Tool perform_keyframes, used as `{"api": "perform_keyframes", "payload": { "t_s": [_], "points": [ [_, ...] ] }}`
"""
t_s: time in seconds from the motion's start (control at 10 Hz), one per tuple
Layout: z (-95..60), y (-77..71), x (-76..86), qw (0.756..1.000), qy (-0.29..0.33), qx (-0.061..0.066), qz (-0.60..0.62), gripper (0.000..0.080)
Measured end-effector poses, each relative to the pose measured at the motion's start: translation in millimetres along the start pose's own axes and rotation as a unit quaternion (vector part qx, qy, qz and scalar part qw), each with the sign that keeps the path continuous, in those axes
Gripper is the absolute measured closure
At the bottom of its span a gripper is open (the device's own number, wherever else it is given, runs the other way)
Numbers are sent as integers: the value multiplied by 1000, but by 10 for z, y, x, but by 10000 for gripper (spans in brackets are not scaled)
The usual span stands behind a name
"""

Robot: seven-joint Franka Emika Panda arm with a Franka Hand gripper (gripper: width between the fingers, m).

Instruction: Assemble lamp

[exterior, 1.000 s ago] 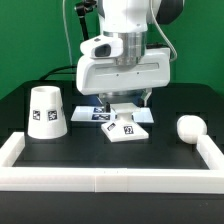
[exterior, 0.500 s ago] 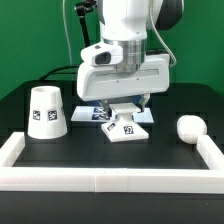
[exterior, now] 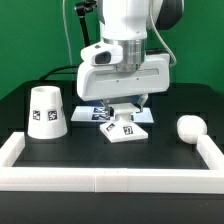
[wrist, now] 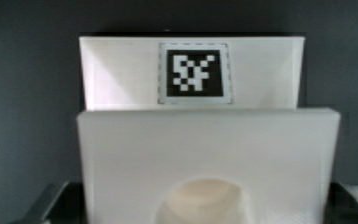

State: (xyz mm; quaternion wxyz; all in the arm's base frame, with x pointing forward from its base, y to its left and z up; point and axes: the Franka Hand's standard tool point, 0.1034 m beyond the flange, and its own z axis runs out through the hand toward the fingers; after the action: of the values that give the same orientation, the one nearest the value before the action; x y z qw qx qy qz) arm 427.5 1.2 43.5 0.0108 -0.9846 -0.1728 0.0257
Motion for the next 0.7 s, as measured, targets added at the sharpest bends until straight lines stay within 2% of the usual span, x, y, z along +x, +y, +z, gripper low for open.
{"api": "perform_keyframes", "payload": {
  "t_s": [0.1, 0.2, 0.5, 0.7],
  "points": [
    [1, -6, 10, 1000, 0, 0, 2, 264],
    [-2, -31, 99, 1000, 1, 0, 7, 264],
    [-27, -14, 544, 1000, 23, -5, -5, 263],
    [-52, 44, 921, 999, 45, -7, -7, 263]
  ]
}}
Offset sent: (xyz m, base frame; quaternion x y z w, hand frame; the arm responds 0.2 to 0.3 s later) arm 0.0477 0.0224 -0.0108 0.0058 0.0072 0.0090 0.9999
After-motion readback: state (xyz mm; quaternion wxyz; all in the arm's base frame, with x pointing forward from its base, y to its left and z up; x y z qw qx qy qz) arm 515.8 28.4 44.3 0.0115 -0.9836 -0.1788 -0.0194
